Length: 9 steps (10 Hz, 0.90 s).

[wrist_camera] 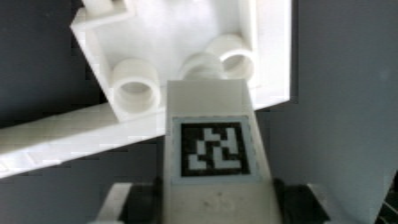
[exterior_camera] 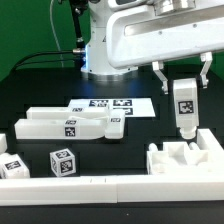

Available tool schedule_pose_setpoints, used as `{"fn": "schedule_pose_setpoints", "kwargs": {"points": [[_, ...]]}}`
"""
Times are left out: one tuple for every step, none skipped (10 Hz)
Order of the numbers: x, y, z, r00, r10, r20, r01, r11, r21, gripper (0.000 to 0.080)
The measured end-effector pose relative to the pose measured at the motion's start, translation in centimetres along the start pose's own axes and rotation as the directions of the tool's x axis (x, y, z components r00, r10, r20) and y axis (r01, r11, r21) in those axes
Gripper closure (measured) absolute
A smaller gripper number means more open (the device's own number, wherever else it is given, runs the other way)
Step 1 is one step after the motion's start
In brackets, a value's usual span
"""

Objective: Assemble chair

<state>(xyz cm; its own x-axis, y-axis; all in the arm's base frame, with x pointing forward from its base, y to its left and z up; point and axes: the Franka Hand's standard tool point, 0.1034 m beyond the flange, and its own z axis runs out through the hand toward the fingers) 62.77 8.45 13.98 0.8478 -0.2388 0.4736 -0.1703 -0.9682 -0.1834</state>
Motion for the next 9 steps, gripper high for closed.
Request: {"fn": "schedule_pose_setpoints", "kwargs": {"points": [[-0.9,-0.8,0.7,0.998,-0.050,-0.026,0.050,0.999,-0.002,0.0515],[-0.7,-1.1,1.1,0.990,-0.144,-0.001,0.144,0.990,-0.013,0.0515],[0.4,-1.3,1.5,0.971,-0.238,0.025,0.239,0.971,-0.020,0.0515],[0.6,-1.7,2.0,0.951,-0.308,0.034,0.309,0.951,-0.022,0.0515],[0.6,-1.6,2.1,0.952,-0.303,0.034,0.304,0.953,-0.023,0.0515],[0.6,-1.6,2.1,0.952,-0.303,0.035,0.303,0.953,-0.023,0.0515],[0.5,-1.6,2.1,0.952,-0.303,0.035,0.304,0.952,-0.023,0.0515],[0.4,-1.6,2.2,0.952,-0.303,0.037,0.304,0.952,-0.023,0.0515],[-0.1,-1.6,2.8,0.950,-0.308,0.040,0.309,0.951,-0.024,0.0515]]}}
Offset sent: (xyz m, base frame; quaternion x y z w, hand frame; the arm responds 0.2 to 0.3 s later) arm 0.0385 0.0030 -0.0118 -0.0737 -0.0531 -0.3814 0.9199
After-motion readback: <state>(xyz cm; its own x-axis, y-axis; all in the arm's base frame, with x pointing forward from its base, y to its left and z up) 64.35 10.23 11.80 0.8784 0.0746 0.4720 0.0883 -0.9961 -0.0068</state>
